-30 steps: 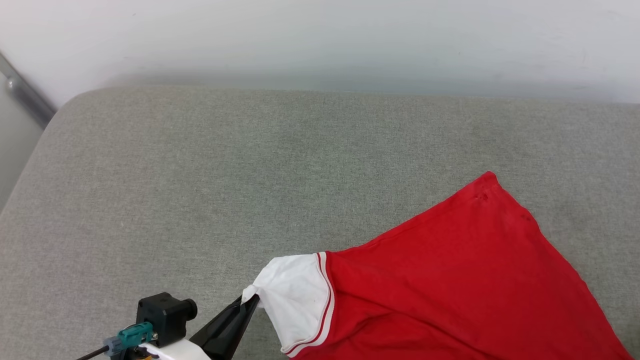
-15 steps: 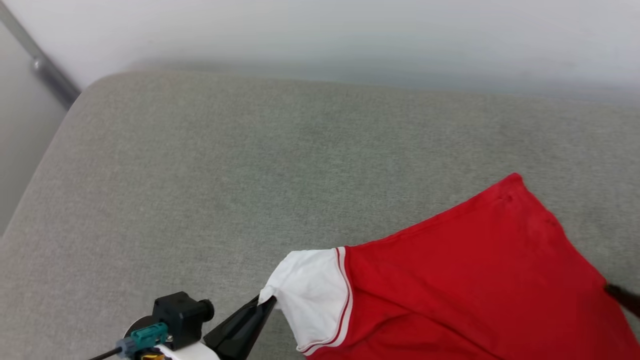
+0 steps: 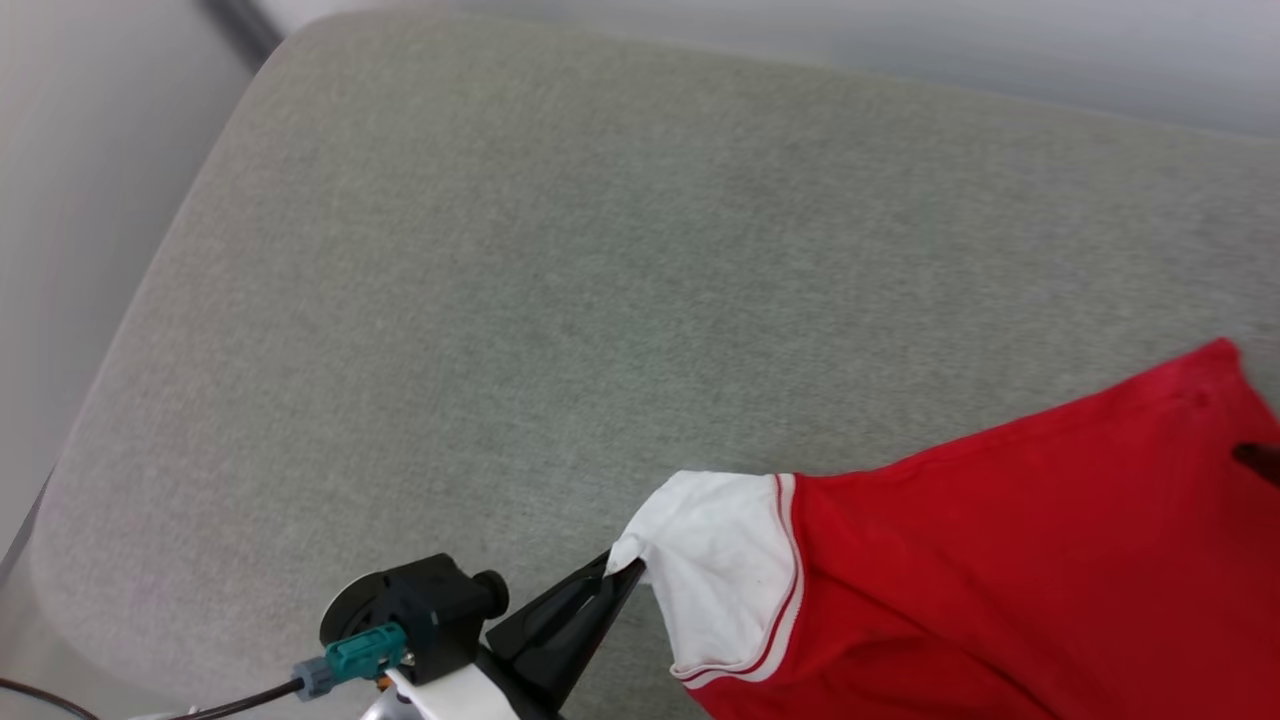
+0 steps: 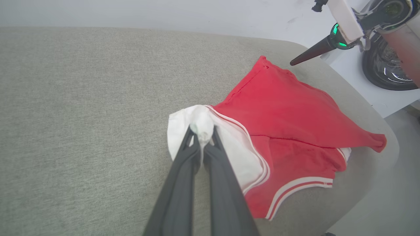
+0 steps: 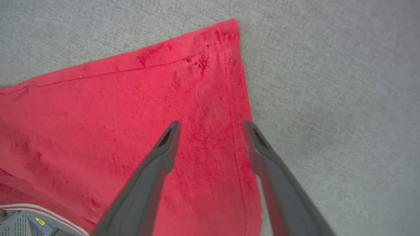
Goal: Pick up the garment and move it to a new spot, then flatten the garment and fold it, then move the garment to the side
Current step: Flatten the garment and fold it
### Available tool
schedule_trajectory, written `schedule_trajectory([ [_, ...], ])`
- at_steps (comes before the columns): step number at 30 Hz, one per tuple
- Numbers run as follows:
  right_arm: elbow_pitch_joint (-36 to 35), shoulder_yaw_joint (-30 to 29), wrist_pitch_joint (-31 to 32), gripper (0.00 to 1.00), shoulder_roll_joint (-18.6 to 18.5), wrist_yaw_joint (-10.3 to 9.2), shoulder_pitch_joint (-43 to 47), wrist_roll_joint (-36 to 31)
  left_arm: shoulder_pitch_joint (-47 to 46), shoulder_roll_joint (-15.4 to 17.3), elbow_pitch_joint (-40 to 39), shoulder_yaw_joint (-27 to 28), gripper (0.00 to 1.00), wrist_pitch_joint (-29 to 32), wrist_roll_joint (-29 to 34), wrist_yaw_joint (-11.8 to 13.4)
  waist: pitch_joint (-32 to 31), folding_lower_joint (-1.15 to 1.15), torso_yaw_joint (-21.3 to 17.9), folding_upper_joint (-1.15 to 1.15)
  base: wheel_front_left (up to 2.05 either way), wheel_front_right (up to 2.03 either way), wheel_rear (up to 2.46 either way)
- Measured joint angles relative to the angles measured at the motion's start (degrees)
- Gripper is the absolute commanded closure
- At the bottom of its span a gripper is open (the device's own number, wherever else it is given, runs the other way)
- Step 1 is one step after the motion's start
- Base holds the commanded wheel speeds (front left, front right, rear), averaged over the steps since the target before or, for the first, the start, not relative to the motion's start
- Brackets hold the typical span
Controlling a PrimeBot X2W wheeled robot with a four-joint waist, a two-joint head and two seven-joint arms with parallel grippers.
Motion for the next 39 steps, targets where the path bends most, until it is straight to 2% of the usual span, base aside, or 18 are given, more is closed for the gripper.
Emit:
schedule_trajectory([
  [8,5.08,1.29,0.80,0.00,-1.15,0.00,-2.07,-3.03,-1.60,-2.07,1.33,-1.72,1.00,-0.51,0.94,-1.24,4.63,0.00,4.65,0.00,0.00,0.00,0.00],
  [16,6.66,2.42,-0.21,0.00,-3.02,0.01,-2.08,-3.89,-2.86,-3.05,2.71,-2.29,1.00,-1.02,0.98,-2.12,6.70,-0.01,6.78,0.00,0.00,0.00,0.00],
  [17,6.84,2.61,-0.25,0.04,-3.24,0.01,-2.09,-3.88,-2.86,-3.07,2.90,-2.36,1.00,-1.07,1.03,-2.29,6.82,-0.01,6.89,0.00,0.00,0.00,0.00],
  [18,7.01,2.80,-0.55,0.71,-3.43,0.02,-2.09,-3.85,-2.86,-3.10,3.04,-2.43,1.00,-1.11,1.03,-2.32,6.90,-0.01,6.96,0.00,0.00,0.00,0.00],
  [19,7.17,2.94,-0.80,1.00,-3.59,0.02,-2.09,-3.78,-2.89,-3.13,3.21,-2.46,1.00,-1.12,1.03,-2.41,6.94,-0.01,7.01,0.00,0.00,0.00,0.00],
  [24,8.59,4.57,-4.55,1.00,-4.54,0.01,-2.46,-3.37,-3.03,-3.05,3.91,-2.40,1.00,-1.53,1.05,-2.43,6.07,-0.01,6.56,0.00,0.00,0.00,0.00],
  [31,10.63,5.55,-11.57,1.00,-3.79,0.01,-4.70,-0.05,-3.37,-0.87,4.10,-1.40,1.00,-1.25,2.88,-1.11,2.13,0.00,4.29,0.00,0.00,0.00,0.00],
  [39,7.14,6.35,-20.64,1.00,-5.30,0.01,-7.60,4.82,-4.28,4.88,1.24,3.01,1.00,1.03,3.86,2.36,-4.55,0.00,-0.63,0.00,0.00,0.00,0.00],
])
